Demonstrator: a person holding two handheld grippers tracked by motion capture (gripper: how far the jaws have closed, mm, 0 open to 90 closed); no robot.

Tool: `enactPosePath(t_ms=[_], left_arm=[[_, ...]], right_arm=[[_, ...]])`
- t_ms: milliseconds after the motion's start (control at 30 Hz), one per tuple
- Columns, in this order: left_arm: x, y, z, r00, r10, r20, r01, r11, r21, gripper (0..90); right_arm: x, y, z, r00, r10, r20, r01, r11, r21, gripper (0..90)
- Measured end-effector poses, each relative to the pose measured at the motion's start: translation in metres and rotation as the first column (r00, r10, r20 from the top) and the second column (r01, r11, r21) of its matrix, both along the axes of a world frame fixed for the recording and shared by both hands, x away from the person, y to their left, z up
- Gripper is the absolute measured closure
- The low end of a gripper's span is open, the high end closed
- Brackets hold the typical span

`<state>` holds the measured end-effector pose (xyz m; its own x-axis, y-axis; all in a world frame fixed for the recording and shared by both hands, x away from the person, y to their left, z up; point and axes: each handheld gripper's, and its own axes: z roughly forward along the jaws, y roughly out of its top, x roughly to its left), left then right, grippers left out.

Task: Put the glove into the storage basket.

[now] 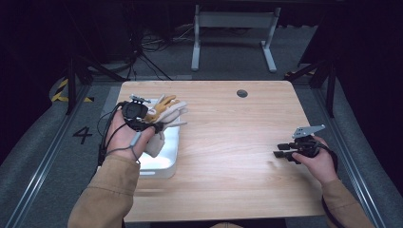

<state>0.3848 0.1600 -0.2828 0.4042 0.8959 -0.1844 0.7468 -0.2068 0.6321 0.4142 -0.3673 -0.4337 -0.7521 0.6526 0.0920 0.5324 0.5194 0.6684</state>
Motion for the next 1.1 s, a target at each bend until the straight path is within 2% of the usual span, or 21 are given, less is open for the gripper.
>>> enactPosePath(t_ms=[200, 233, 333, 367, 700, 800, 1100], left_arm=[[0.005, 0.008, -0.006, 0.9981, 0.059, -0.019, -0.059, 0.9983, 0.002, 66.6], [0.009, 0.011, -0.009, 0.9964, 0.081, -0.023, -0.082, 0.9967, -0.003, 66.6], [0.013, 0.014, -0.012, 0.9948, 0.099, -0.024, -0.1, 0.995, -0.01, 66.6], [0.017, 0.017, -0.016, 0.9923, 0.12, -0.029, -0.121, 0.9926, -0.013, 66.6], [0.029, 0.022, -0.03, 0.9835, 0.174, -0.049, -0.176, 0.9838, -0.036, 66.5], [0.031, 0.024, -0.033, 0.9801, 0.19, -0.057, -0.192, 0.9805, -0.039, 66.4], [0.038, 0.027, -0.045, 0.9629, 0.258, -0.08, -0.261, 0.9643, -0.042, 66.4]], right_arm=[[0.006, 0.007, 0.001, 0.9998, 0.019, 0.002, -0.019, 0.9998, -0.001, 56.5], [0.008, 0.009, 0.0, 0.9998, 0.022, 0.002, -0.022, 0.9998, -0.001, 56.4], [0.009, 0.009, 0.0, 0.9997, 0.025, 0.0, -0.025, 0.9997, -0.001, 56.3], [0.009, 0.009, -0.001, 0.9997, 0.024, -0.002, -0.024, 0.9997, -0.001, 56.2], [0.009, 0.006, -0.003, 0.9999, 0.013, -0.008, -0.013, 0.9999, -0.002, 56.0], [0.009, 0.006, -0.004, 0.9999, 0.012, -0.009, -0.012, 0.9999, -0.003, 55.9], [0.008, 0.003, -0.007, 0.9998, 0.005, -0.019, -0.005, 1.0, -0.004, 55.5]])
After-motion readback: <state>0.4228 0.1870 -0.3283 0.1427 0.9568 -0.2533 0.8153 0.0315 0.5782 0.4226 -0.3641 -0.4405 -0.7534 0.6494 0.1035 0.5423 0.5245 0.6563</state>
